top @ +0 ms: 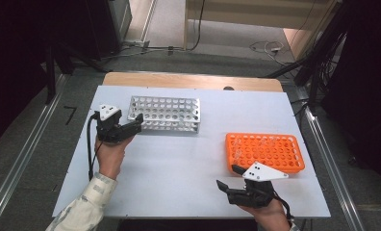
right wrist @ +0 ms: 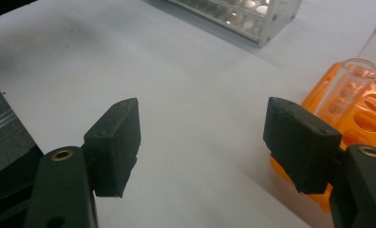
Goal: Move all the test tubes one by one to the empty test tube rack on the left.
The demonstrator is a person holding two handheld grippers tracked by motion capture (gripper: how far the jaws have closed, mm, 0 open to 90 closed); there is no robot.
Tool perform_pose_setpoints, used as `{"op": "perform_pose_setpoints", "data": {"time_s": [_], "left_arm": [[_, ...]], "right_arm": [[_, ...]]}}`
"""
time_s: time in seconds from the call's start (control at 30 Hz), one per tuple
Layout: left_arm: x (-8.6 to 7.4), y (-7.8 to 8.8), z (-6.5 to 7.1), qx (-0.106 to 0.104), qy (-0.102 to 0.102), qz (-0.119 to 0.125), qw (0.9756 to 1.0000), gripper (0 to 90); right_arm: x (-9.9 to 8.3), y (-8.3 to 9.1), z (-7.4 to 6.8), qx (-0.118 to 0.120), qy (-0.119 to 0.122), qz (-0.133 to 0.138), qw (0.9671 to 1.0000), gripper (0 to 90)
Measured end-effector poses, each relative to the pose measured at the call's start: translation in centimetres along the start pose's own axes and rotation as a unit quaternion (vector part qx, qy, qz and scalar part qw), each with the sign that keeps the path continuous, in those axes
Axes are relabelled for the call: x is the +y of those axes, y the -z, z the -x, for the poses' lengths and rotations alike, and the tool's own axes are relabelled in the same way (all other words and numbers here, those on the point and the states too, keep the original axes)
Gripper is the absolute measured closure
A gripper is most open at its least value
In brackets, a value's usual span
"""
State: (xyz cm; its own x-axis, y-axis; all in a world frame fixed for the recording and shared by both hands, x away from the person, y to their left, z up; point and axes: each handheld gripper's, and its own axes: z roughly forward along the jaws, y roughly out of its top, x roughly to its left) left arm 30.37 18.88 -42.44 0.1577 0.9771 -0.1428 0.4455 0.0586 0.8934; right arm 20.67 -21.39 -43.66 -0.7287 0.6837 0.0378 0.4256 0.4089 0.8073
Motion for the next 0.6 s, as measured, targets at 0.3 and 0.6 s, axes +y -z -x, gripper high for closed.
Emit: {"op": "perform_pose_setpoints", "data": {"time_s": [0.3,0.6], "left_arm": [[-0.4,0.1,0.6,-0.013,0.002,-0.005,0.9999,22.1],[-1.0,0.3,1.3,-0.022,-0.007,-0.012,0.9997,22.2]], "right_arm": [[-0.5,0.8,1.4,-0.033,-0.009,0.006,0.9994,27.4],[-1.2,0.0,2.8,-0.066,-0.019,0.006,0.9976,28.5]]}}
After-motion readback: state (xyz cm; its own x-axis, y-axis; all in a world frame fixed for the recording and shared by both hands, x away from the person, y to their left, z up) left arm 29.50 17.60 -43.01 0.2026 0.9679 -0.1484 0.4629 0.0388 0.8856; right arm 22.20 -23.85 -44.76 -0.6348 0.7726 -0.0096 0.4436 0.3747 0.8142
